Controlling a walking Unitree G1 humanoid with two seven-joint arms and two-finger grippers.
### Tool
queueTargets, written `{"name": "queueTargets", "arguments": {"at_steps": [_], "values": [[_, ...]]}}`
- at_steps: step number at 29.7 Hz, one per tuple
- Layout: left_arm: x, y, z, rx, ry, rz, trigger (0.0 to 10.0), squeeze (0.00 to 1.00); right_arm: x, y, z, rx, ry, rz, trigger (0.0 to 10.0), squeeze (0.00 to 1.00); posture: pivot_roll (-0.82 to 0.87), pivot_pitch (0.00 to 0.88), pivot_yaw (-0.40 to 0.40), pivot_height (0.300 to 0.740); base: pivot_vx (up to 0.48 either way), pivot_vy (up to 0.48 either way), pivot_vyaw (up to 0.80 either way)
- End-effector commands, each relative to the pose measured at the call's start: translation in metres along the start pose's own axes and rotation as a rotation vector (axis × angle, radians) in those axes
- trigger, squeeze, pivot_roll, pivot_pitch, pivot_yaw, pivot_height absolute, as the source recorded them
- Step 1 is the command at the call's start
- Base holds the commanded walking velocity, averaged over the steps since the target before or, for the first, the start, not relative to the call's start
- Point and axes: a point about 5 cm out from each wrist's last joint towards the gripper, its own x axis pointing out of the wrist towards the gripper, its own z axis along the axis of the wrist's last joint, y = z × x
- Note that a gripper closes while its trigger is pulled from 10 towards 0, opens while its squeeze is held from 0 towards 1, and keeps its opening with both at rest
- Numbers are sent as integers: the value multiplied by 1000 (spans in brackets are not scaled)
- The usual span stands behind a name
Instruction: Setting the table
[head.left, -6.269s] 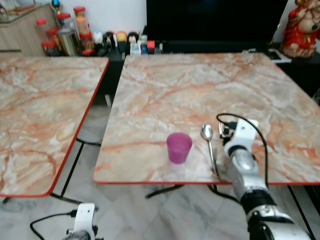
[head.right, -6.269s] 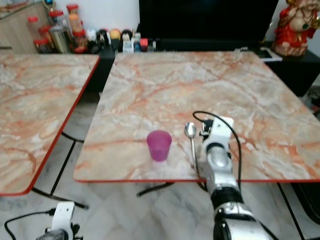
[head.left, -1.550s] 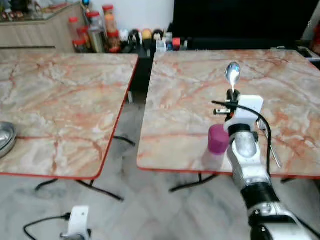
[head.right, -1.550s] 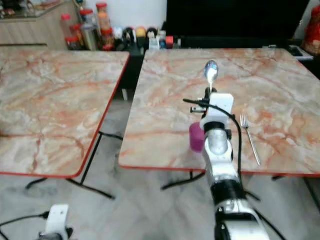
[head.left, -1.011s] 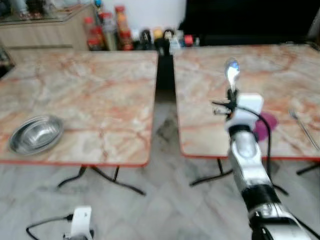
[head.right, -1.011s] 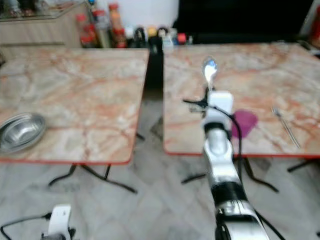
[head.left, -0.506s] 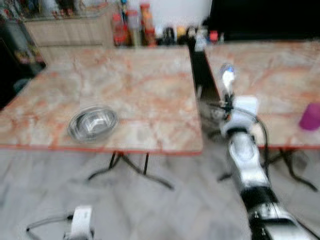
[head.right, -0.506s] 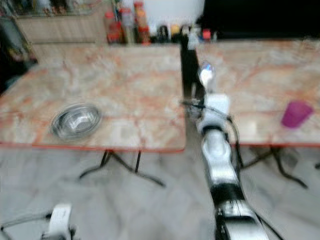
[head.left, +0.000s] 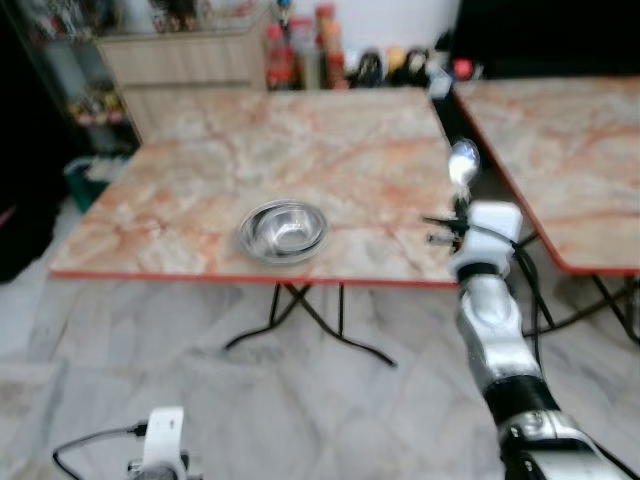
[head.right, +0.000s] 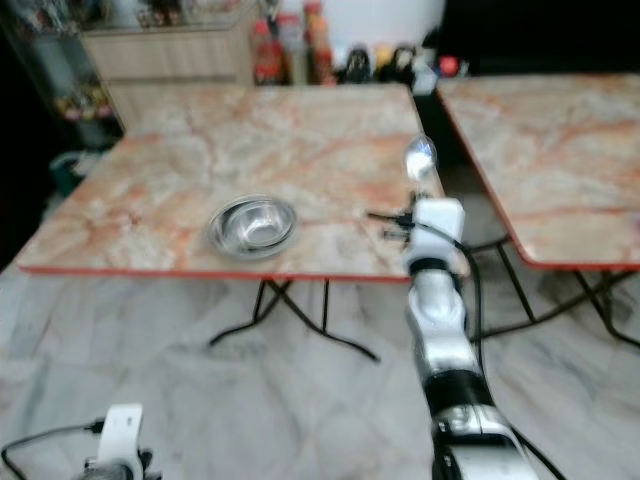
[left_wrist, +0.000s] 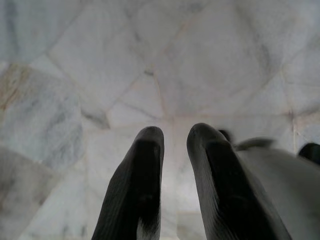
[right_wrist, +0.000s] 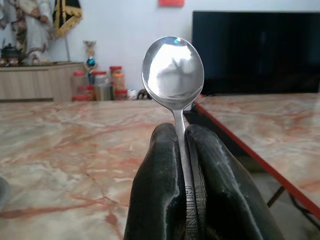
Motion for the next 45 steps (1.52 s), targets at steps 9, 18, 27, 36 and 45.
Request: {"name": "queueTargets", "arguments": {"at_steps": [9, 18, 27, 36, 45], "values": [[0, 8, 4, 14, -9, 28, 10000, 0, 4, 11, 8, 23, -23, 22, 10000, 0, 43, 0, 18, 740, 0, 347, 0], [0, 8, 4, 5, -14, 28, 10000, 0, 4, 13, 7, 26, -18, 24, 10000, 0, 46, 0, 19, 740, 0, 0, 0], [0, 8, 4, 4, -19, 27, 10000, 0, 4, 11, 5, 23, -5, 14, 10000, 0, 46, 0, 20, 740, 134, 0, 0], [0, 8, 4, 4, -16, 23, 10000, 0, 5, 12, 4, 19, 3, 11, 10000, 0, 47, 0, 18, 740, 331, 0, 0], [0, 8, 4, 3, -13, 20, 10000, 0, 5, 12, 3, 4, 11, 27, 10000, 0, 47, 0, 17, 740, 339, 0, 0]]}}
